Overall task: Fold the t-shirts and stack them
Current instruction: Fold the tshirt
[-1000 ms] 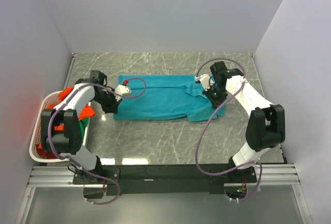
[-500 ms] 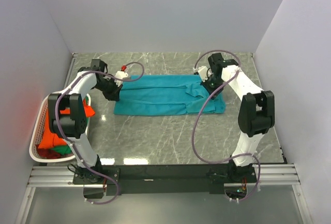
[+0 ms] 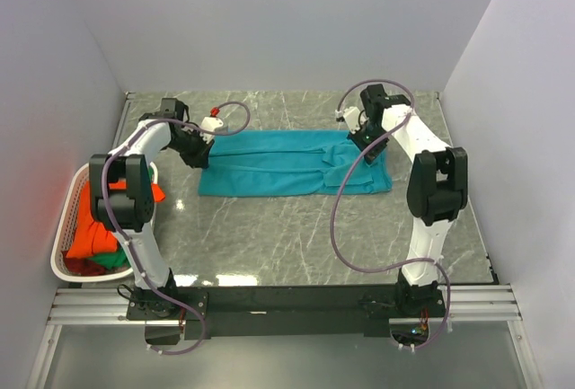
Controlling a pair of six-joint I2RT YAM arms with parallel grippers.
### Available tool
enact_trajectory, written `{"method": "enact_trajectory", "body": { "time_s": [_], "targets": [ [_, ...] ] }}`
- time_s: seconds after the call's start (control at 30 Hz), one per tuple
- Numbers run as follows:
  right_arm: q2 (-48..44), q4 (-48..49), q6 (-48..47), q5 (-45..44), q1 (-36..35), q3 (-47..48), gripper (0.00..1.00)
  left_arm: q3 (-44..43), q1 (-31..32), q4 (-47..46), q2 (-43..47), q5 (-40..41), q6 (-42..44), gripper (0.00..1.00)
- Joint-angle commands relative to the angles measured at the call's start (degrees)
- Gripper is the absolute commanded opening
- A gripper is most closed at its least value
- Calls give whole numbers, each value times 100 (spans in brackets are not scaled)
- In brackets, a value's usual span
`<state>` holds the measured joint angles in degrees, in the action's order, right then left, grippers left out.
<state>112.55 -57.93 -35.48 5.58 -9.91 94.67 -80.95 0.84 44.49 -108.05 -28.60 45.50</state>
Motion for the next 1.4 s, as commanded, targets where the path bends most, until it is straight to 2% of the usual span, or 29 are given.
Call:
{"method": "enact_trajectory", "body": {
  "time_s": [0.0,0.37,1.1,1.23,1.27,1.3,1.33,1.37],
  "targets": [
    [118,-25,-64,-84,77,394,0,-342,-14,-256,-146,56,-181,0],
    [522,-43,-11,-189,104,798,0,-694,-14,-564,-462,206,-374,1],
    [918,-122,85,-295,139,1220,0,-1160,-5,-520,-893,188,-498,0],
    [979,-131,164,-382,139,1264,0,-1187,30,-555,-955,223,-550,3],
    [997,-157,226,-417,156,1290,14,-1213,30,-564,-955,232,-620,7],
    [1005,-253,261,-400,191,1360,22,-1230,30,-556,-955,232,-673,19],
    [988,-306,296,-365,226,1396,30,-1257,13,-521,-963,232,-717,26],
    [971,-367,357,-261,287,1439,43,-1283,-5,-372,-955,206,-761,30]
  ]
}}
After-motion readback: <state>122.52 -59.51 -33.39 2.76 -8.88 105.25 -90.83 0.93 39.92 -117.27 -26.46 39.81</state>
